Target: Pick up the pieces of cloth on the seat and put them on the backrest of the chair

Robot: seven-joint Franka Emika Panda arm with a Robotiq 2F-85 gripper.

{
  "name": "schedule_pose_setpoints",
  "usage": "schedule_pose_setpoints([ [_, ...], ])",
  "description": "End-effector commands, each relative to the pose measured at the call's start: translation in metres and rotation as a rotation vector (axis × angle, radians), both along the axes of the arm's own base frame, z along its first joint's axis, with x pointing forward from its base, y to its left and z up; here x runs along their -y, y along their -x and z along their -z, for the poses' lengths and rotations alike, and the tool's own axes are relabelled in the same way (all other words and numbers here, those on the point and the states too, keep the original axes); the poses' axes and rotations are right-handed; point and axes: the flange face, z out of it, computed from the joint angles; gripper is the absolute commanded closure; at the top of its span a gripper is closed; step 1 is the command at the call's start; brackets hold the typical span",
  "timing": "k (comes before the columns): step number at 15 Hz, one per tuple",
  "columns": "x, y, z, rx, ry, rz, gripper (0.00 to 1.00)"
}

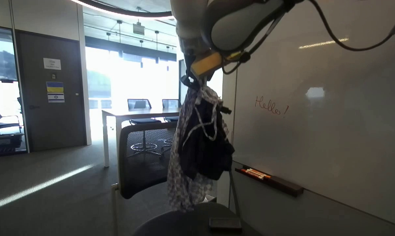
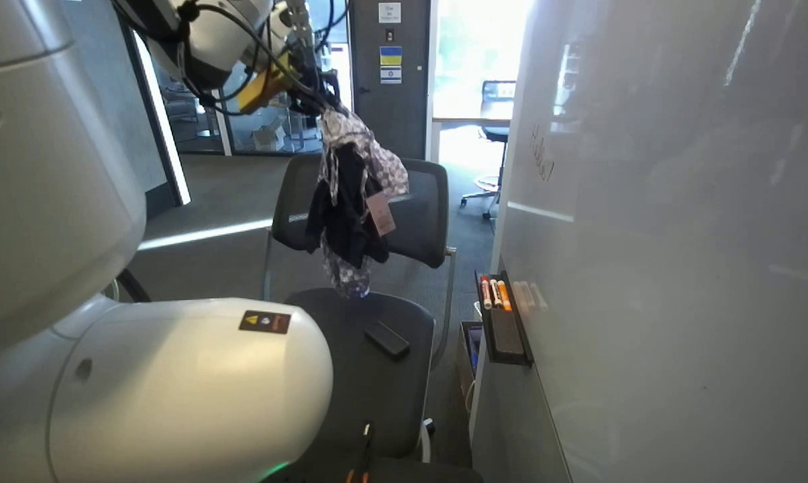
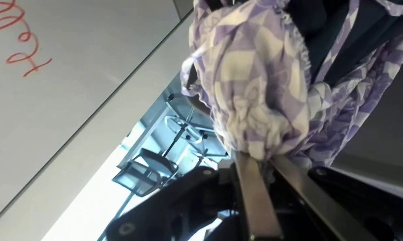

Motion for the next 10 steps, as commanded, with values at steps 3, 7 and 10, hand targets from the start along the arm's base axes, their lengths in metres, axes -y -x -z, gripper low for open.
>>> schedule_pose_setpoints([
  [3, -0.048, -0.015, -0.121, 0.182, 0.107, 0.024, 0.98],
  [7, -0.087, -0.051, -0.109, 0.098, 0.088, -0.042, 0.98],
  [10, -0.108, -0.062, -0.069, 0.002, 0.071, -0.104, 0.98],
])
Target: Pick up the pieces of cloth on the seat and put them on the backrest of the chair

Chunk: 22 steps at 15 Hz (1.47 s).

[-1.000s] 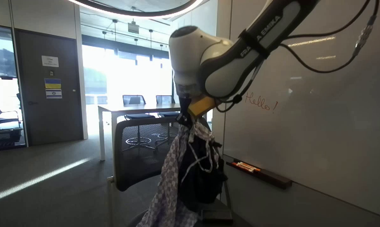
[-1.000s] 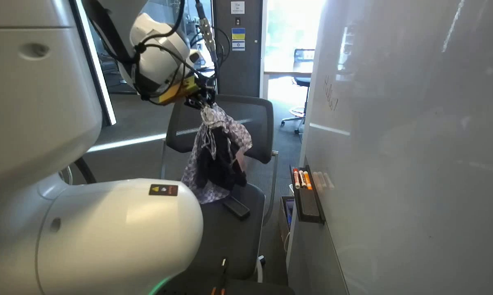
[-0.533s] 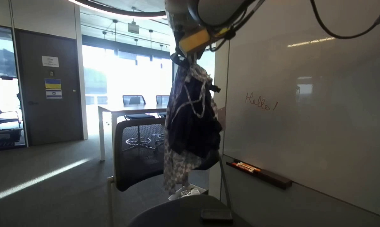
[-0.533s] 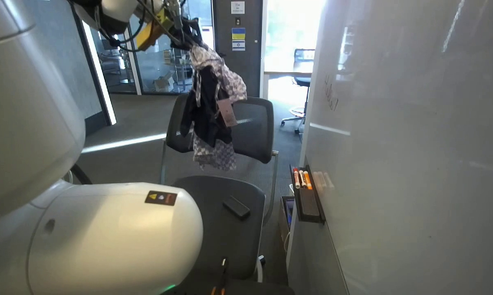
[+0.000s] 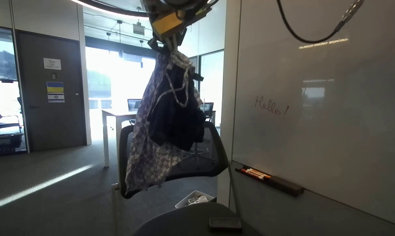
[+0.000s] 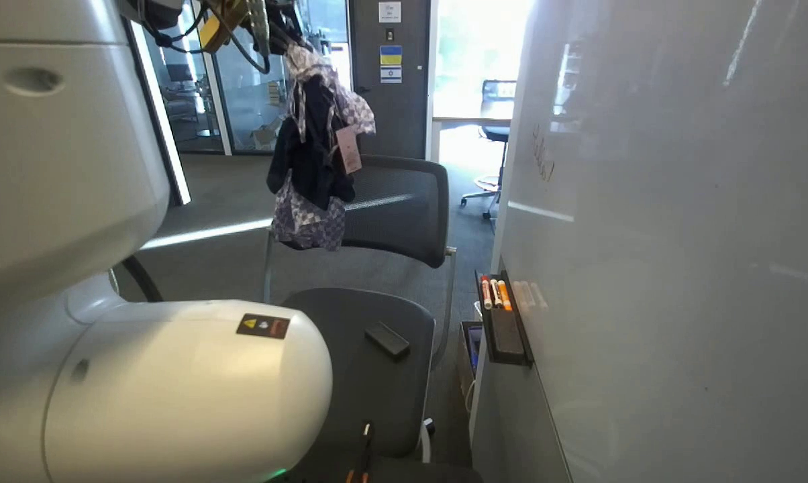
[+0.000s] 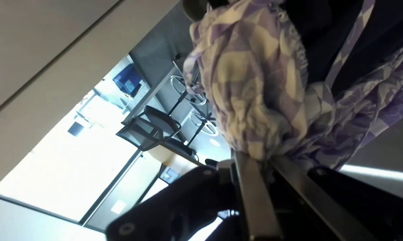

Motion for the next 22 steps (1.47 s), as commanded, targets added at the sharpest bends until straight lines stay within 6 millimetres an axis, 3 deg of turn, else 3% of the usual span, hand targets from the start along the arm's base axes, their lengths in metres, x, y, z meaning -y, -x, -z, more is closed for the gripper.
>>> schedule_pose_setpoints([
  [1, -0.025, -0.023, 0.026, -0.108, -0.004, -0.06, 0.98],
  [5, -0.024, -0.04, 0.043, -0.102, 0.076, -0.067, 0.98],
  [12, -0.013, -0.106, 0.08, -0.139, 0.157, -0.099, 0.97],
  [17, -0.01, -0.145, 0.09, -0.12, 0.239, -0.107, 0.97],
  [22, 0.008, -0.177, 0.122, -0.133, 0.305, -0.09, 0.97],
])
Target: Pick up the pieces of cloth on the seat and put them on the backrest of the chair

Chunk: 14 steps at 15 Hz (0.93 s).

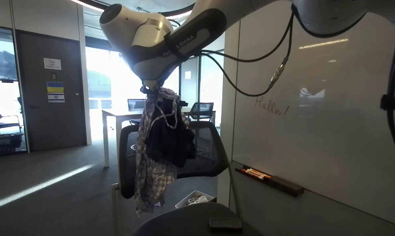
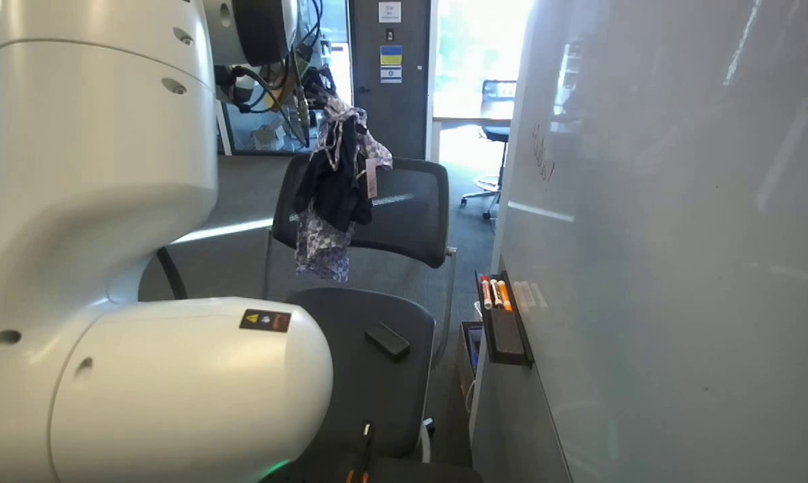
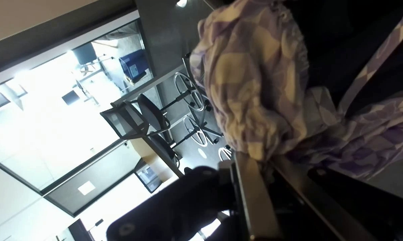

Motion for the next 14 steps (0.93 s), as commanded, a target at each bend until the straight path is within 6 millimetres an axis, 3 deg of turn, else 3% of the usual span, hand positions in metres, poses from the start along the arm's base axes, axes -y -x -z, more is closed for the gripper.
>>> schedule_pose_setpoints([
  [1, 0.005, -0.03, 0.009, 0.033, 0.073, -0.018, 0.96],
  [5, 0.009, -0.048, 0.02, 0.075, 0.114, -0.033, 0.98],
  [9, 0.013, -0.054, 0.007, 0.115, 0.155, -0.048, 0.98],
  [14, 0.007, -0.063, 0.041, 0.094, 0.15, -0.079, 0.98],
])
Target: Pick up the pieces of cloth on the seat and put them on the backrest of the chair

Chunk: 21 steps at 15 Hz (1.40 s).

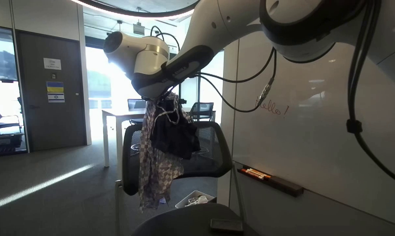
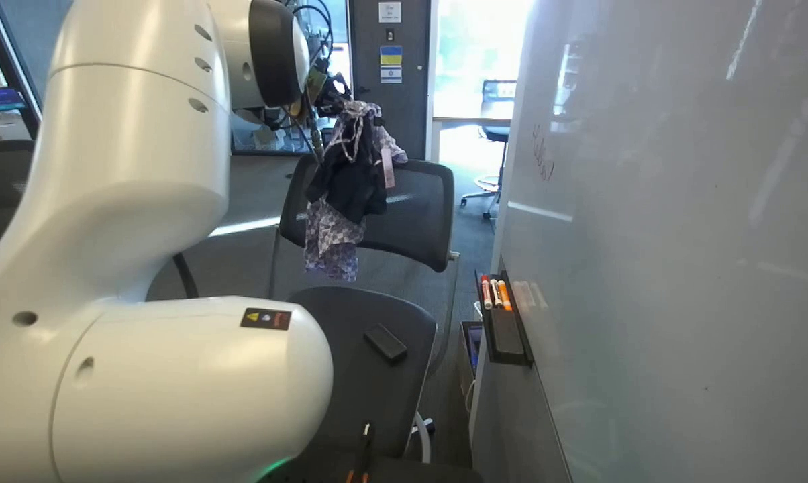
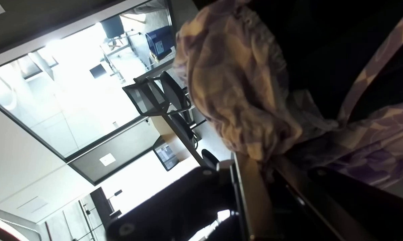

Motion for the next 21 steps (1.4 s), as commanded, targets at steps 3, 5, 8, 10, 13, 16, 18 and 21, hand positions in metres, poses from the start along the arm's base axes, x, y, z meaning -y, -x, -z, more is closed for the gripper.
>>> schedule_pose_setpoints([
  [3, -0.011, -0.018, 0.024, 0.031, 0.047, -0.078, 0.98],
  [5, -0.013, -0.021, 0.032, 0.043, 0.082, -0.108, 0.96],
  [8, -0.008, -0.021, 0.024, 0.064, 0.149, -0.145, 0.98],
  [10, -0.005, -0.02, 0.007, 0.094, 0.195, -0.154, 0.98],
  [13, 0.002, -0.021, -0.02, 0.148, 0.256, -0.159, 0.98],
  [16, 0.0, -0.025, -0.037, 0.189, 0.268, -0.155, 0.98],
  [18, -0.007, -0.029, -0.036, 0.201, 0.266, -0.163, 0.98],
  [21, -0.014, -0.032, -0.026, 0.193, 0.256, -0.174, 0.98],
])
